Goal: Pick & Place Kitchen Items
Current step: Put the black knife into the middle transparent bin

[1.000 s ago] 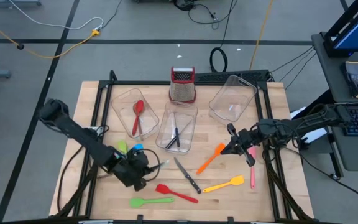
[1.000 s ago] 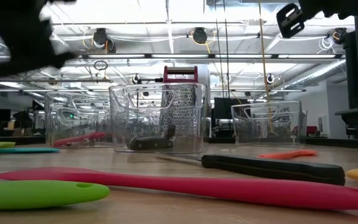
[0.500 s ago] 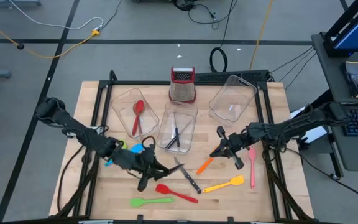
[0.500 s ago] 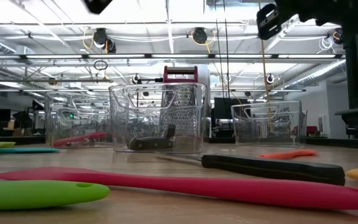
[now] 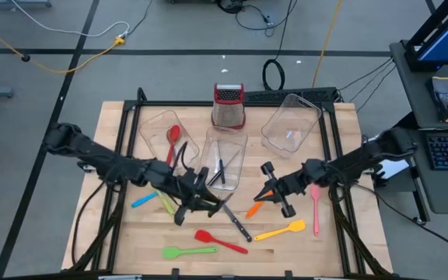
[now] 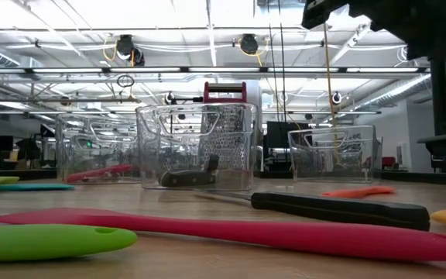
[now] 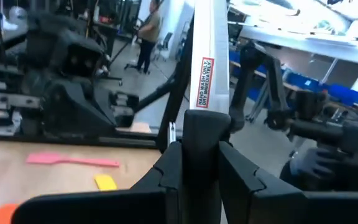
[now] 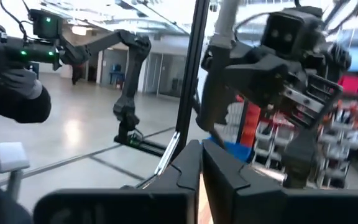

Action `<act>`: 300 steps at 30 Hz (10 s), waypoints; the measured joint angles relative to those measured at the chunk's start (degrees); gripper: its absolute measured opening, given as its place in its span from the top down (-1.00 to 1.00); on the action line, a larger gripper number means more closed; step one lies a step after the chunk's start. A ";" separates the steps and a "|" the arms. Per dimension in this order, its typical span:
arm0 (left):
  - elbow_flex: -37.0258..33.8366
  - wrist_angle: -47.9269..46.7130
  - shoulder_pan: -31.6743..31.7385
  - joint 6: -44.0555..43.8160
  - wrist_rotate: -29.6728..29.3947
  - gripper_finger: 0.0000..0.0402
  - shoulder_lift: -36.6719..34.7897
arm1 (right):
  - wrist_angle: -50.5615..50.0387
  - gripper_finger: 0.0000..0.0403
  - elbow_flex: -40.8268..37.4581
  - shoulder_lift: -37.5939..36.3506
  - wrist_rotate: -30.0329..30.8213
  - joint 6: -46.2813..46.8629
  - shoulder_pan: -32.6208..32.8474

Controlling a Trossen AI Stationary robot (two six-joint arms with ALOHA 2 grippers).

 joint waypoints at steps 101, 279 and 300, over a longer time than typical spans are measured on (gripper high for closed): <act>0.02 -63.42 -20.61 -19.14 -26.01 0.51 4.65 | -25.17 0.80 18.34 16.01 25.27 8.83 5.57; -20.88 -15.62 -19.76 9.53 -27.14 0.98 -10.48 | -46.52 0.84 18.98 4.51 10.75 16.43 14.40; -43.87 -10.46 -20.94 9.27 -30.20 0.98 -35.41 | -87.31 0.16 43.26 23.03 18.11 33.28 14.26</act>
